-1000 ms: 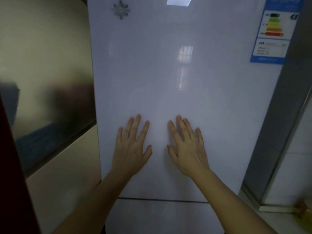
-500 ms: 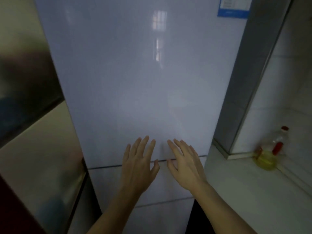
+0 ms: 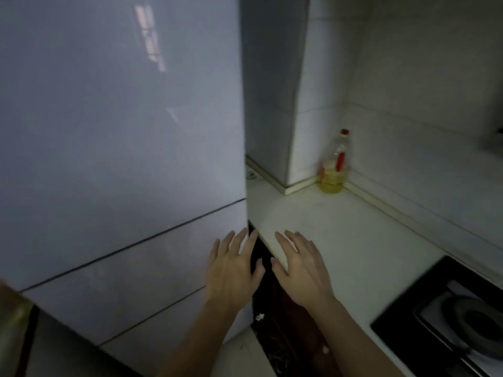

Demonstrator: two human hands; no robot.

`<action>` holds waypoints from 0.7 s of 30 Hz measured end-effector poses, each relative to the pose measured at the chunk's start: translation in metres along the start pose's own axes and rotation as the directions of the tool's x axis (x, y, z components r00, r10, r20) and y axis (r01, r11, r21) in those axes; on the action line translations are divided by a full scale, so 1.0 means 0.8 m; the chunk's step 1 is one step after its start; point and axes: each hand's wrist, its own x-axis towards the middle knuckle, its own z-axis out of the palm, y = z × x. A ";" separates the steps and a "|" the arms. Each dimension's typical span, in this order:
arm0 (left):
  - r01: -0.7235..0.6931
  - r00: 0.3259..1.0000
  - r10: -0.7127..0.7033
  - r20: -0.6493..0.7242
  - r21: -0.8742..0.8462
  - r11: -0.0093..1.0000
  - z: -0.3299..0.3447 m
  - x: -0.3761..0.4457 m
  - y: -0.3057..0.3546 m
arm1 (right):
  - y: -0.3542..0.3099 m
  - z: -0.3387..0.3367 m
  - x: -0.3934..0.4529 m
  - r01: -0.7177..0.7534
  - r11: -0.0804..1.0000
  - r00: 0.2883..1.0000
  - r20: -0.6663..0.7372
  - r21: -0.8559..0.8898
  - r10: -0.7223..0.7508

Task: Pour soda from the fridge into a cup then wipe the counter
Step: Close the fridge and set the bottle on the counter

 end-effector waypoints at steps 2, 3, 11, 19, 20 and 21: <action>-0.059 0.998 0.061 0.033 -0.044 0.997 0.019 0.015 0.045 | 0.038 -0.021 -0.017 -0.078 0.997 0.997 -0.024 -0.020 0.077; -0.091 0.995 0.094 0.045 -0.063 0.994 0.028 0.022 0.069 | 0.058 -0.031 -0.026 -0.115 0.993 0.993 -0.036 -0.033 0.114; -0.294 0.940 0.322 0.117 -0.207 0.933 0.094 0.055 0.249 | 0.197 -0.109 -0.097 -0.382 0.919 0.918 -0.152 -0.100 0.365; -0.562 0.752 0.645 0.137 -0.378 0.736 0.147 0.050 0.415 | 0.298 -0.180 -0.212 -0.690 0.712 0.709 -0.320 -0.128 0.629; -0.597 0.712 0.689 0.133 -0.403 0.694 0.154 0.047 0.434 | 0.303 -0.187 -0.228 -0.725 0.678 0.671 -0.352 -0.123 0.653; -0.629 0.670 0.731 0.126 -0.427 0.650 0.158 0.044 0.454 | 0.306 -0.193 -0.244 -0.763 0.635 0.627 -0.379 -0.121 0.681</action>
